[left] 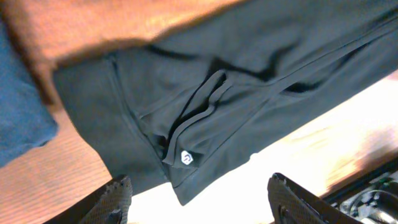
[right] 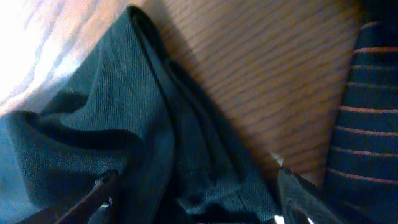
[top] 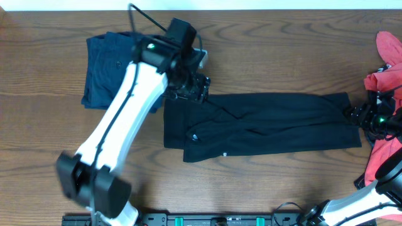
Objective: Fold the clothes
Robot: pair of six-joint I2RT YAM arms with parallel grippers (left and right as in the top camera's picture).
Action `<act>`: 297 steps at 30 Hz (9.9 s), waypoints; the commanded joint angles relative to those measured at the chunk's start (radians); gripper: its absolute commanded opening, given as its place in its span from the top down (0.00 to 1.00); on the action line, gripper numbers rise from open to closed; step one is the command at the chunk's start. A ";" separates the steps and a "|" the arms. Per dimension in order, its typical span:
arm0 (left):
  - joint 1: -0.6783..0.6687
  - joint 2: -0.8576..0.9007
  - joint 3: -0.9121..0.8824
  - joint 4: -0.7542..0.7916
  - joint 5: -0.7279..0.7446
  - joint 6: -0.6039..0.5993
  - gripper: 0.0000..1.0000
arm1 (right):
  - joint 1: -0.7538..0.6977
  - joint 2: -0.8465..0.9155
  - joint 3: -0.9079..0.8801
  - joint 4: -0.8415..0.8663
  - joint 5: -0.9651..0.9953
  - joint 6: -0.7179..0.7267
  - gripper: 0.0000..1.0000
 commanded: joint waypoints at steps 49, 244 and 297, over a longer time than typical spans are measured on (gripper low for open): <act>0.050 -0.233 0.012 -0.008 -0.092 0.006 0.22 | -0.002 0.005 0.343 -0.272 0.042 0.016 0.99; -0.109 0.436 -0.310 0.297 0.392 0.059 0.48 | 0.568 -0.444 0.117 -0.318 0.233 0.336 0.36; 0.290 0.217 -0.685 0.422 0.501 0.062 0.02 | 0.568 -0.444 0.117 -0.316 0.236 0.311 0.33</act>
